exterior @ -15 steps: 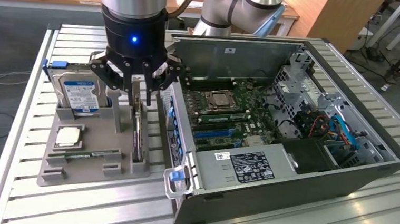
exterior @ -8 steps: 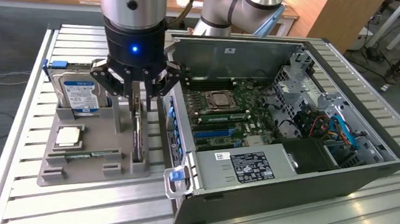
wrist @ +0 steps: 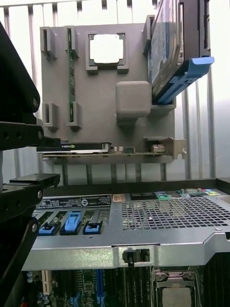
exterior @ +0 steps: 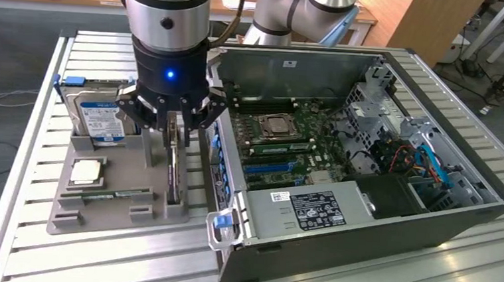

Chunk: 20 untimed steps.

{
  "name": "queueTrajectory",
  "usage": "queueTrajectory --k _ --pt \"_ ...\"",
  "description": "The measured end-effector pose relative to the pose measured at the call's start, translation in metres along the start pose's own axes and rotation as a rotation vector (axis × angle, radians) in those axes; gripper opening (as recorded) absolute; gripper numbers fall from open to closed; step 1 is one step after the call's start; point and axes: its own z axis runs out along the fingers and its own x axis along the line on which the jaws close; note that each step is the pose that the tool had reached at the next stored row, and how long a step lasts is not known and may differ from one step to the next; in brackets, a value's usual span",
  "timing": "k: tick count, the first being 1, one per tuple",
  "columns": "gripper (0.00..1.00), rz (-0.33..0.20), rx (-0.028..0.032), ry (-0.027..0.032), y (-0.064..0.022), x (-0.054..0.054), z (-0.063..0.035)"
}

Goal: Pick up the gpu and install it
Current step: 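Pick up the gpu and move the gpu toward the slot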

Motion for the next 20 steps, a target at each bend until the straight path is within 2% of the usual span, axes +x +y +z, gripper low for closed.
queueTrajectory --k 3,8,15,16,17,18,19,20 --pt "0.36 0.0 0.0001 0.0 0.0 0.0 0.0007" --pt "0.36 0.0 -0.0001 -0.0001 -0.0004 0.0002 0.0089" --pt "0.36 0.0 0.0001 0.0001 -0.0004 0.0002 0.0089" --pt "0.37 0.0 0.0001 0.0 -0.0004 0.0002 0.0089" --pt "0.42 0.0 0.0001 0.0 -0.0004 0.0002 0.0089" --pt "0.42 0.0 0.0001 0.0 -0.0004 0.0002 0.0089" --pt "0.49 0.0 0.0 0.0 -0.0004 0.0002 0.0089" --pt "0.49 0.0 0.0001 0.0 -0.0004 0.0002 0.0089"
